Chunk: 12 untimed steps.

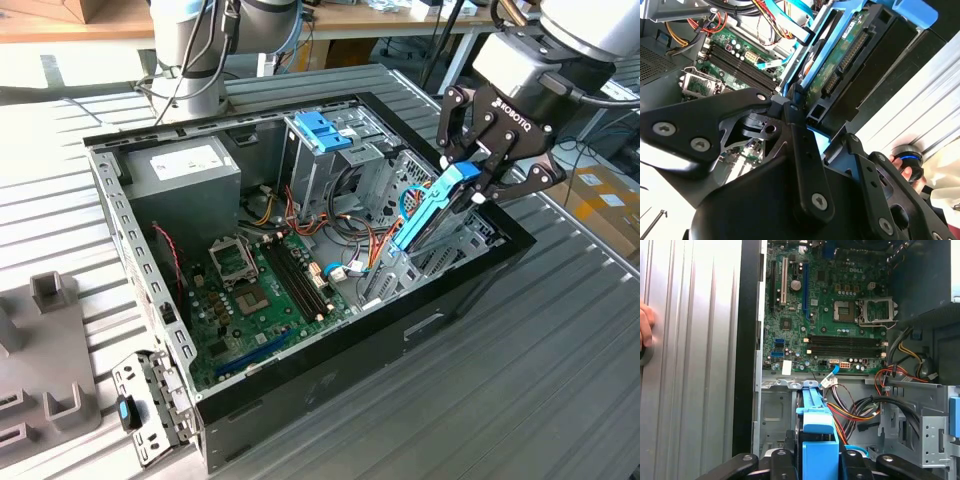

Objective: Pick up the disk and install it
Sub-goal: 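Insert the disk into the insertion slot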

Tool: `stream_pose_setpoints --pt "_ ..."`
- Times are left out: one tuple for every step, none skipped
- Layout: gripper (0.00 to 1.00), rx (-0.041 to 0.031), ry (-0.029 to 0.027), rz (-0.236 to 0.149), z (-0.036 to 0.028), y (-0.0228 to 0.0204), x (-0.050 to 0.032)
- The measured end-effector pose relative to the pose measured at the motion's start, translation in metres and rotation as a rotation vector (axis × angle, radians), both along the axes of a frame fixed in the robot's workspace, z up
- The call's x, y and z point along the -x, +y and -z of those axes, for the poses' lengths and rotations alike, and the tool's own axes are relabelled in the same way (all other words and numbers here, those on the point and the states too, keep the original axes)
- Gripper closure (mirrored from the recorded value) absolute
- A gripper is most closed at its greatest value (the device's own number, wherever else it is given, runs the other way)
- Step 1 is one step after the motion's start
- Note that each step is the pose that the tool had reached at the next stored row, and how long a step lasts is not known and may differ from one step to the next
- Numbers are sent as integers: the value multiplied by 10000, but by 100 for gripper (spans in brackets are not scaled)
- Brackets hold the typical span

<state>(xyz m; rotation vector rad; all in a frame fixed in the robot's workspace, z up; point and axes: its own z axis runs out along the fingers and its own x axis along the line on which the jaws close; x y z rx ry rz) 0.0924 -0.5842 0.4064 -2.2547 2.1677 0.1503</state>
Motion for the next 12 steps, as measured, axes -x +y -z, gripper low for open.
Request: stream_pose_setpoints --pt "63 0 0 0 0 0 0" --pt "63 0 0 0 0 0 0" --pt "63 -2 0 -1 1 0 0" --pt "63 -2 0 -1 1 0 0" --pt "62 -1 0 0 1 0 0" --pt "56 0 0 0 1 0 0" --pt "56 0 0 0 1 0 0" --pt "49 -1 0 0 1 0 0" --pt "49 -1 0 0 1 0 0" --pt "49 2 0 0 1 0 0" --pt "49 4 0 0 2 0 0" --pt "49 4 0 0 1 0 0"
